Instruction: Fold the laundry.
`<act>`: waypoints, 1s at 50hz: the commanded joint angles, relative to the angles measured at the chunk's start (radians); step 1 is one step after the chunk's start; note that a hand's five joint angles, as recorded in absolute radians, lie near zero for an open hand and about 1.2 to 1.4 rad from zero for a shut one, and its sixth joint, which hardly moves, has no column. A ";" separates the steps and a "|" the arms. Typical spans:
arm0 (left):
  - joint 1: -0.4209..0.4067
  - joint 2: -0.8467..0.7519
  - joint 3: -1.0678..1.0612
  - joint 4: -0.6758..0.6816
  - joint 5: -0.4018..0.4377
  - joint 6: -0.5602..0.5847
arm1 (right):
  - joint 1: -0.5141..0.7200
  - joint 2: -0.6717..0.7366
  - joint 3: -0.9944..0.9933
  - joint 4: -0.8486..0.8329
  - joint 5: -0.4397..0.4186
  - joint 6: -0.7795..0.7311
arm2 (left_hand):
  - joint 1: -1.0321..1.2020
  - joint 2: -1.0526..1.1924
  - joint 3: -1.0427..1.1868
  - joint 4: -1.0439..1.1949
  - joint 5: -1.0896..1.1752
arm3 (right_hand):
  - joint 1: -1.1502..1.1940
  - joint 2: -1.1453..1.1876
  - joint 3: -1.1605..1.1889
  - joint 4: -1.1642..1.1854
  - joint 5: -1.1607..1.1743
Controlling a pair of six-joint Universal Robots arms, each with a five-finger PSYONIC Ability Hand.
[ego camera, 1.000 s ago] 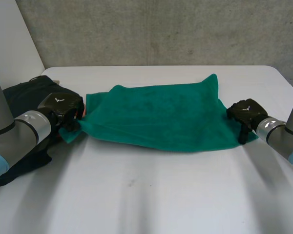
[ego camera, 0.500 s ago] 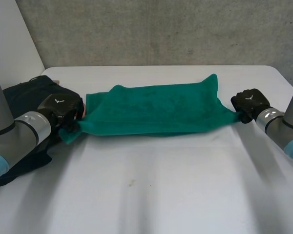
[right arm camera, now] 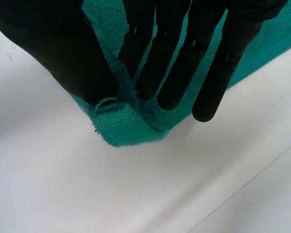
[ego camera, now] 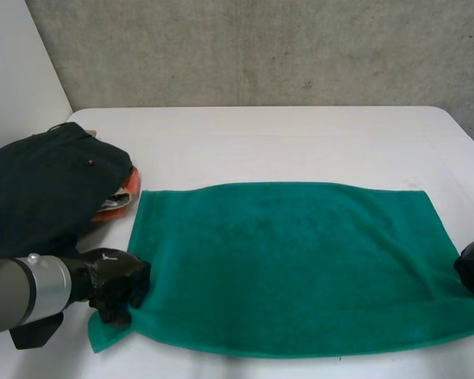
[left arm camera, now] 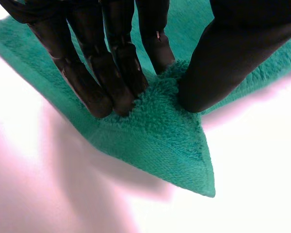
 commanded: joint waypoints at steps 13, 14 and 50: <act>-0.108 -0.330 0.706 0.336 -0.191 -0.078 | 0.183 0.201 -0.453 -0.525 0.077 0.409 | 0.241 0.199 0.209 0.196 0.233 | 0.255 0.216 0.208 0.202 0.237; -0.109 -0.351 0.807 0.371 -0.191 -0.118 | 0.195 0.189 -0.509 -0.621 0.092 0.468 | 0.241 0.199 0.209 0.196 0.233 | 0.255 0.216 0.208 0.202 0.237; -0.092 -0.365 0.517 0.643 -0.240 -0.304 | 0.243 0.269 -0.296 -0.853 0.090 0.659 | 0.241 0.199 0.209 0.196 0.233 | 0.255 0.216 0.208 0.202 0.237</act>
